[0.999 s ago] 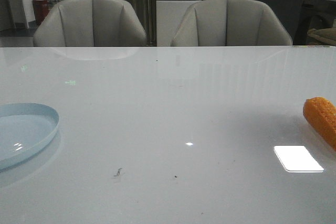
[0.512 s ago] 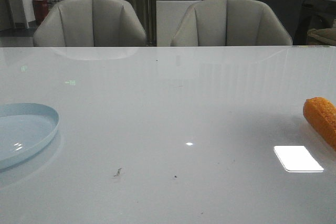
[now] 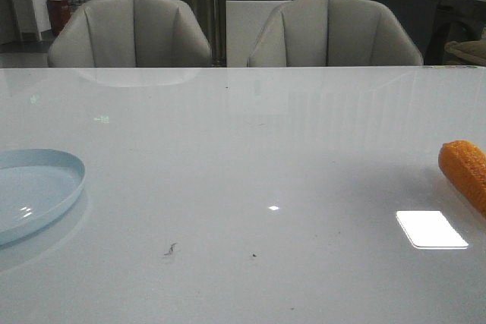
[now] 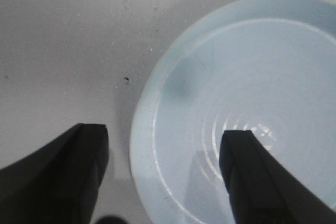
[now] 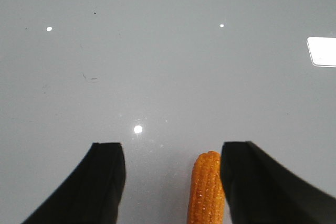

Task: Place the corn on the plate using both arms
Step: 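Grip the pale blue plate rim with the left gripper and lift it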

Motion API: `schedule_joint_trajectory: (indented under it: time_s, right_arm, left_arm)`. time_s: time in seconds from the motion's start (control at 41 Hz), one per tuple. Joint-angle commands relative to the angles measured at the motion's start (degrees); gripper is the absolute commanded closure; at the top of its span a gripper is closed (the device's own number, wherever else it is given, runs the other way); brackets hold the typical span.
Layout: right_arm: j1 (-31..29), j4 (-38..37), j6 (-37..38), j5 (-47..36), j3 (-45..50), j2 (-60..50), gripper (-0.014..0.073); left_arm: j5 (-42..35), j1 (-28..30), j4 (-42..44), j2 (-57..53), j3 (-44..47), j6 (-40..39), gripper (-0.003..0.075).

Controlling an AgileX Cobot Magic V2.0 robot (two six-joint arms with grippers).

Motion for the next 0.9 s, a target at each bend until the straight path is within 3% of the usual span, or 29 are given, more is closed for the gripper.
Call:
schedule_joint_trajectory:
  time_s: [0.0, 0.463, 0.536, 0.682, 0.731, 0.877]
  right_arm:
    - [-0.2, 0.6, -0.1, -3.3, -2.1, -0.7, 0.0087]
    - [-0.2, 0.6, -0.1, -2.1, -2.1, -0.7, 0.0087]
    - [-0.2, 0.6, -0.1, -2.1, -2.1, -0.7, 0.0087]
    - [-0.2, 0.6, -0.1, -2.1, -2.1, -0.7, 0.0087]
    - [-0.2, 0.6, -0.1, -2.1, -2.1, -0.7, 0.0087]
    - [-0.2, 0.6, -0.1, -2.1, -2.1, -0.7, 0.0087]
  left_arm:
    - [2.1, 0.1, -0.7, 1.7, -3.8, 0.0, 0.0211]
    - [1.5, 0.1, -0.4, 7.4, -4.9, 0.0, 0.0223]
    - [1.5, 0.1, -0.2, 7.4, -4.9, 0.0, 0.0302]
    - [1.5, 0.1, 0.0, 7.4, -4.9, 0.0, 0.0647]
    - [1.5, 0.1, 0.0, 7.4, -4.9, 0.0, 0.0601]
    - [1.2, 0.1, 0.1, 7.4, -4.9, 0.3, 0.0629]
